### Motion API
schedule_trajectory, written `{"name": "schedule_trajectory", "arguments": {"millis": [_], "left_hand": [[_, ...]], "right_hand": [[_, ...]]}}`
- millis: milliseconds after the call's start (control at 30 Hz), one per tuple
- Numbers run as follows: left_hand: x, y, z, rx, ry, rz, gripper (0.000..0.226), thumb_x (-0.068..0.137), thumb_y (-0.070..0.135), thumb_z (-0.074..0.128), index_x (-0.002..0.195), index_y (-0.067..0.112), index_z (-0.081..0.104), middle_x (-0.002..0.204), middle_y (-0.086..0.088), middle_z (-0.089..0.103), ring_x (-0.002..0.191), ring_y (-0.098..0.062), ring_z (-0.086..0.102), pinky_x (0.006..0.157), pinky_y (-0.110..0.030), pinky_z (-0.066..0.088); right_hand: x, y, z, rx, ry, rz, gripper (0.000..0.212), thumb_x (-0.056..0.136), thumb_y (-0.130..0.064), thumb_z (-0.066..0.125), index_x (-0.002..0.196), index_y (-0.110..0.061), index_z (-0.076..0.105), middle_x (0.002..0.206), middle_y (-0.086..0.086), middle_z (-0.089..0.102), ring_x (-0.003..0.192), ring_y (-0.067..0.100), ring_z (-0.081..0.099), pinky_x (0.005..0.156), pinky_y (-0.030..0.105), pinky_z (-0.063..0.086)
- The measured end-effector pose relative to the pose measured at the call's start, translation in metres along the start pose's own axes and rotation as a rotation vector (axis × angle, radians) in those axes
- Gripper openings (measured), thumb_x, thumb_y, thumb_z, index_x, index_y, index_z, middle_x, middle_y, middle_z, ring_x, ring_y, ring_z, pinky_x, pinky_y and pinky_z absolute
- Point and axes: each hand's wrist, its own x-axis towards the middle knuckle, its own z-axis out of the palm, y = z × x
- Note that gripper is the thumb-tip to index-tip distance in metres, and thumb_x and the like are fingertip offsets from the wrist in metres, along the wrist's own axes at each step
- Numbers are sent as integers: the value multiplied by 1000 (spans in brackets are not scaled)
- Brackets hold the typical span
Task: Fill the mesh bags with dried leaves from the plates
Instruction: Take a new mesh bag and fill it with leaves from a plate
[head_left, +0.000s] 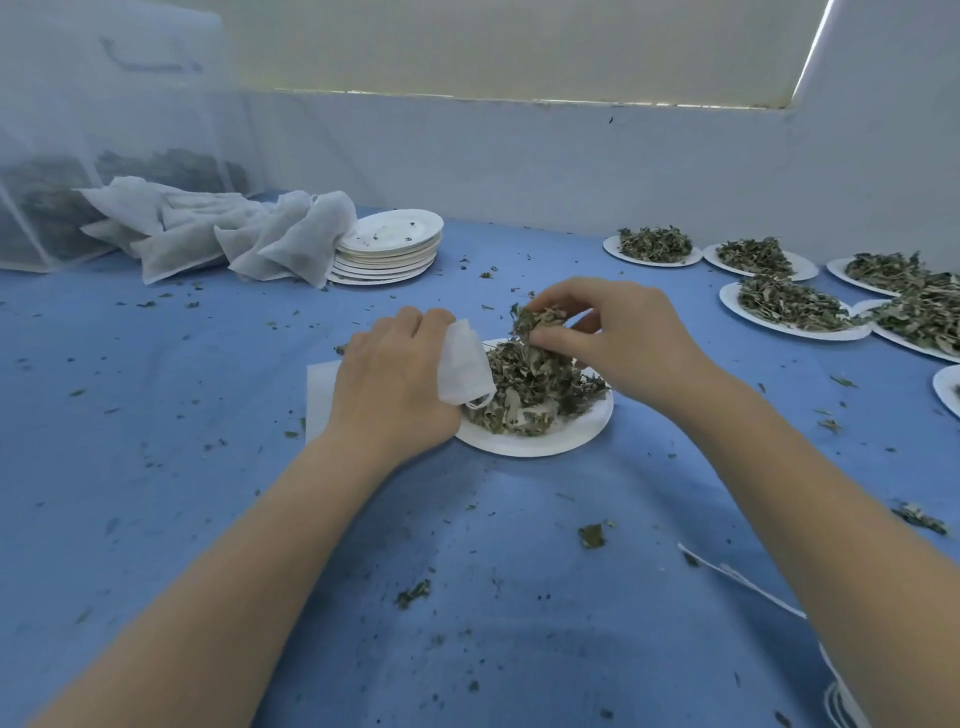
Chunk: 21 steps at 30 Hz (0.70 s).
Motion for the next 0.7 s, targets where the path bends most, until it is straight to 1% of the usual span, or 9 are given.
{"name": "schedule_trajectory", "arguments": {"millis": [33, 133, 233, 300, 367, 433, 533, 633, 700], "left_hand": [[0, 0, 0, -8, 9, -2, 53, 60, 10, 65, 111, 8, 55, 95, -10, 55, 83, -35, 51, 70, -34, 30], [0, 2, 1, -38, 30, -16, 52, 61, 11, 65, 112, 8, 55, 95, -11, 56, 84, -35, 51, 71, -34, 29], [0, 3, 2, -77, 22, -44, 56, 64, 16, 67, 118, 9, 52, 101, -11, 55, 91, -33, 51, 75, -34, 29], [1, 4, 3, -98, 13, -61, 57, 66, 19, 68, 119, 10, 49, 103, -10, 54, 93, -33, 50, 77, -36, 32], [1, 5, 4, -113, 9, -72, 58, 66, 20, 69, 120, 11, 48, 105, -9, 54, 95, -32, 50, 78, -37, 34], [1, 5, 4, -110, 15, -64, 59, 65, 19, 70, 119, 11, 48, 104, -10, 54, 94, -32, 50, 78, -37, 35], [0, 7, 4, -80, 49, -15, 57, 62, 15, 72, 115, 9, 52, 99, -11, 57, 89, -34, 52, 76, -38, 35], [-1, 9, 5, -68, 89, 27, 51, 60, 12, 74, 107, 6, 57, 92, -13, 59, 81, -36, 54, 72, -39, 36], [-1, 9, 5, -83, 123, 31, 46, 62, 11, 75, 105, 4, 59, 89, -14, 60, 78, -36, 56, 71, -40, 39]], "right_hand": [[0, -1, 0, 31, 8, -4, 17, 80, -31, 72, 95, -37, 66, 97, -11, 64, 79, -1, 61, 73, 10, 46], [-2, -5, 3, 133, 8, -32, 17, 81, -25, 70, 90, -40, 66, 91, -11, 64, 64, -6, 60, 68, 6, 45], [-4, -5, 6, 183, -9, -57, 19, 81, -21, 71, 89, -38, 68, 77, -20, 63, 70, -1, 60, 78, 16, 48], [-5, -3, 9, 141, -29, -78, 18, 81, -20, 72, 92, -35, 71, 73, -25, 61, 68, -5, 57, 76, 12, 45], [-6, -3, 12, 102, -56, -105, 19, 81, -19, 72, 95, -33, 72, 82, -25, 63, 71, -6, 56, 78, 10, 44], [-7, -5, 15, 80, -86, -137, 22, 80, -18, 72, 98, -32, 72, 94, -16, 67, 79, -1, 57, 83, 15, 45], [-7, -9, 21, 88, -108, -157, 32, 77, -12, 75, 103, -28, 70, 96, -8, 69, 82, 3, 60, 85, 14, 47], [-8, -10, 23, 317, -128, -85, 38, 74, -5, 76, 102, -24, 60, 94, -9, 70, 79, -1, 66, 80, 15, 52], [-8, -10, 24, 445, -126, -54, 38, 76, -2, 72, 98, -25, 51, 94, -8, 71, 82, 3, 69, 80, 21, 54]]}}
